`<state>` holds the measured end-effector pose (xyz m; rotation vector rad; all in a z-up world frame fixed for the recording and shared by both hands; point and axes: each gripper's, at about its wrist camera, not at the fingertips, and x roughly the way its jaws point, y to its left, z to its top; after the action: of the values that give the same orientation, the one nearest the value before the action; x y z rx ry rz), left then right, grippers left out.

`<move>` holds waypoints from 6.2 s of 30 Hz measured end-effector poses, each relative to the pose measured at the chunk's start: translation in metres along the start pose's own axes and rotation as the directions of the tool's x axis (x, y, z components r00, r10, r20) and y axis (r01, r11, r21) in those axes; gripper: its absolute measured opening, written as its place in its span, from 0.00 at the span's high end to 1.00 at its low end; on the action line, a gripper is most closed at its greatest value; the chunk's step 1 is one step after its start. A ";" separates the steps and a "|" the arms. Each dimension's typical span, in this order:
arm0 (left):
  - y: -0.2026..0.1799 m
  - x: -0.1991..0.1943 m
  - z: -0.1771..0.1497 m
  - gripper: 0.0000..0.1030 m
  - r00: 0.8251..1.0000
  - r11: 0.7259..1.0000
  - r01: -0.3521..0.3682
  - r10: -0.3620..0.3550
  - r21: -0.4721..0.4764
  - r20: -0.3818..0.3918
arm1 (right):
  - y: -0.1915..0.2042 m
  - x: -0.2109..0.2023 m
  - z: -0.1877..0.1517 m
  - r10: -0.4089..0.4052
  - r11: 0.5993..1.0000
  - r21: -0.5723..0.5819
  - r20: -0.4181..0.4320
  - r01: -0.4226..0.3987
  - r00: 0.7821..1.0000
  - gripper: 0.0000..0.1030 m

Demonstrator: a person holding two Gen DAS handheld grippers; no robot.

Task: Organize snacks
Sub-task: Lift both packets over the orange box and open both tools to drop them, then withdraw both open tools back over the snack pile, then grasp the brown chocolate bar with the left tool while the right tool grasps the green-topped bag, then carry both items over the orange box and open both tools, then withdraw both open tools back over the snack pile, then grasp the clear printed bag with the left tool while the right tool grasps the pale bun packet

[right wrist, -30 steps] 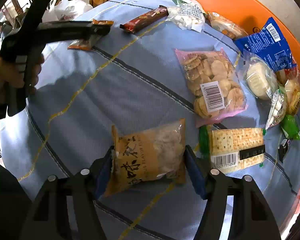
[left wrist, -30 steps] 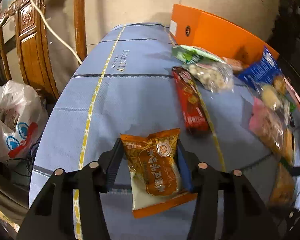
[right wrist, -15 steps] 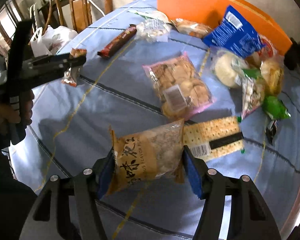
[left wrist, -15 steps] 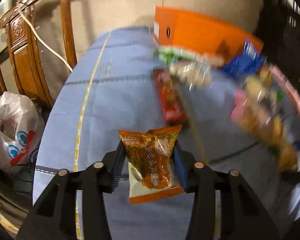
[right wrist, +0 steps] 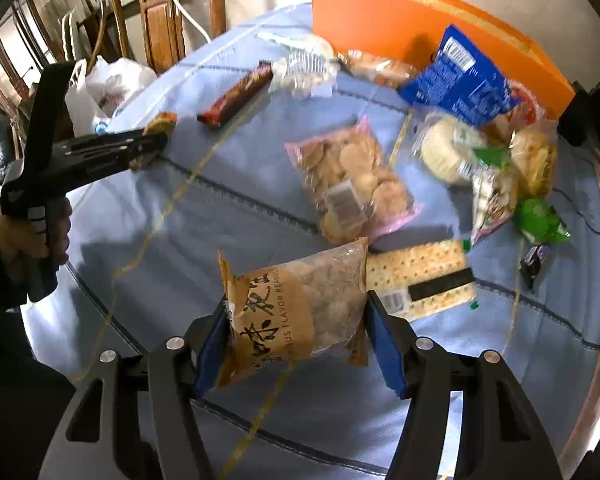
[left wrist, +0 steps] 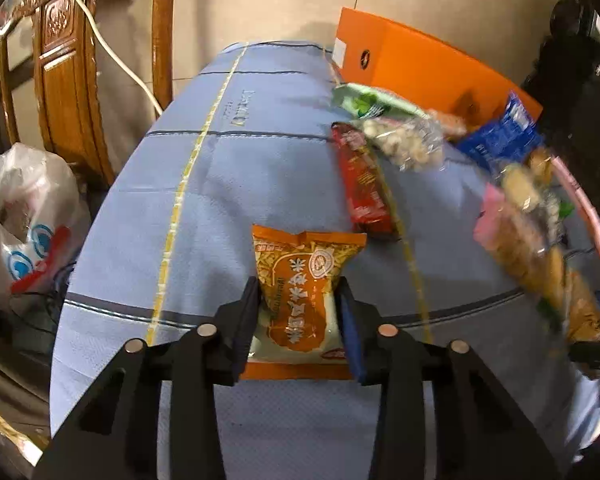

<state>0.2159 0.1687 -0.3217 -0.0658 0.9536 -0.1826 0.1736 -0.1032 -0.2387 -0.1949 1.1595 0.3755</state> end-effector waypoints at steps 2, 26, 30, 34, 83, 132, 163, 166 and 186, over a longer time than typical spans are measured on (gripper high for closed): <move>-0.008 -0.015 0.007 0.65 0.999 0.999 0.033 -0.033 0.012 0.032 | -0.004 -0.009 0.003 0.001 1.000 0.014 0.024 -0.001 1.000 0.38; -0.150 -0.078 0.232 0.65 0.918 0.954 0.191 -0.256 0.230 0.303 | -0.152 -0.186 0.165 -0.167 0.979 0.179 0.396 0.103 0.903 0.38; -0.175 -0.061 0.293 0.65 0.922 0.960 0.124 -0.205 0.250 0.328 | -0.176 -0.189 0.217 -0.202 0.975 0.170 0.407 0.143 0.891 0.38; -0.186 -0.026 0.338 0.55 0.939 0.975 0.099 -0.158 0.200 0.306 | -0.202 -0.170 0.265 -0.176 0.976 0.187 0.394 0.109 0.902 0.32; -0.043 0.046 0.067 0.78 1.000 0.990 0.021 -0.022 0.143 0.007 | -0.140 -0.025 0.061 -0.082 0.970 0.239 0.146 0.045 0.986 0.58; -0.126 0.009 0.243 0.07 0.972 0.972 0.033 -0.085 0.231 0.218 | -0.179 -0.094 0.207 -0.105 0.975 0.216 0.251 0.050 0.962 0.04; -0.089 0.099 0.111 0.50 0.999 0.997 0.032 -0.034 0.070 0.024 | -0.120 0.047 0.086 -0.121 0.947 0.301 0.007 0.113 0.993 0.44; -0.088 0.085 0.097 0.50 0.998 0.993 0.055 -0.059 0.100 0.038 | -0.118 0.031 0.072 -0.094 0.947 0.312 0.042 0.076 0.995 0.44; -0.103 -0.039 0.067 0.50 0.965 0.966 0.178 -0.208 0.185 0.157 | -0.087 -0.067 0.037 -0.082 0.952 0.304 0.189 0.021 0.978 0.44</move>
<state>0.2354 0.0727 -0.2373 -0.0179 0.7518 -0.4319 0.2152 -0.1832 -0.1664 0.0787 0.9955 0.1630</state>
